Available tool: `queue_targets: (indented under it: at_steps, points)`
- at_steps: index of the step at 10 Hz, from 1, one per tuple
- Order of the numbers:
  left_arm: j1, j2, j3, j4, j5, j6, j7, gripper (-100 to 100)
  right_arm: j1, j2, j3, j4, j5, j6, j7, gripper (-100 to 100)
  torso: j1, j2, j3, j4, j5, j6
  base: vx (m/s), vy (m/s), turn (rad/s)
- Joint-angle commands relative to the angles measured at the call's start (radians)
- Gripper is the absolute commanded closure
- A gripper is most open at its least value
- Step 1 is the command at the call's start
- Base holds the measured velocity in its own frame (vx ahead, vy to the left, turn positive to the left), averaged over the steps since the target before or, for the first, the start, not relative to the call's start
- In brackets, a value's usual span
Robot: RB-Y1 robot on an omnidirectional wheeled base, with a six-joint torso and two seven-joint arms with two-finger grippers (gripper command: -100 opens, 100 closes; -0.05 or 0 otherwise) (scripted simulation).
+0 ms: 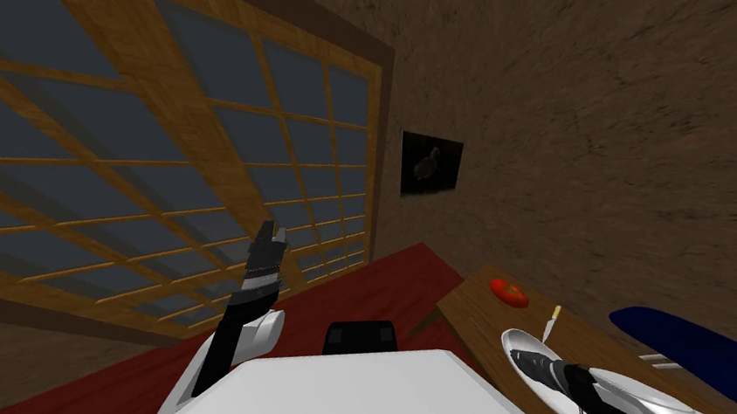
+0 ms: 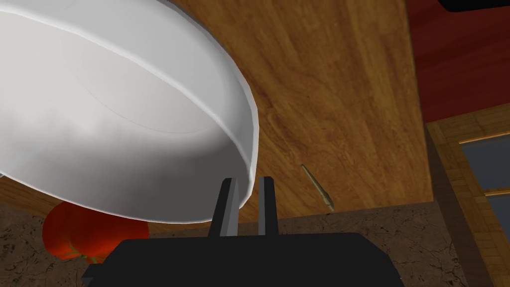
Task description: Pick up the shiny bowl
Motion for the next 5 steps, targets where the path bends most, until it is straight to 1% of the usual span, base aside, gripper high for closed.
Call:
queue_targets:
  at_steps: [1,2,3,4,5]
  points:
    - [0.000,0.000,0.000,0.000,0.000,0.000,0.000,0,-0.024,0.008,0.016,0.034,0.009,-0.026,0.010,100,0.000,0.000,0.000,0.000,0.000,0.000,0.044,0.000,-0.233]
    - [0.000,0.000,0.000,0.000,0.000,0.000,0.000,0,-0.065,0.018,0.042,0.068,0.023,-0.060,0.023,100,0.000,-0.001,-0.001,-0.001,0.000,0.002,0.078,0.022,-0.475]
    - [0.000,0.000,0.000,0.000,0.000,0.000,0.000,0,-0.097,0.028,0.068,0.101,0.036,-0.091,0.037,100,0.000,-0.002,-0.002,-0.002,-0.001,0.005,0.135,0.056,-0.400]
    - [0.000,0.000,0.000,0.000,0.000,0.000,0.000,0,-0.120,0.028,0.068,0.116,0.036,-0.094,0.037,100,0.001,-0.005,-0.004,-0.003,-0.002,0.004,0.097,0.045,-0.121]
    - [0.000,0.000,0.000,0.000,0.000,0.000,0.000,0,-0.120,0.028,0.068,0.116,0.036,-0.094,0.037,100,0.000,-0.005,-0.004,-0.003,-0.002,0.001,0.028,0.012,0.065]
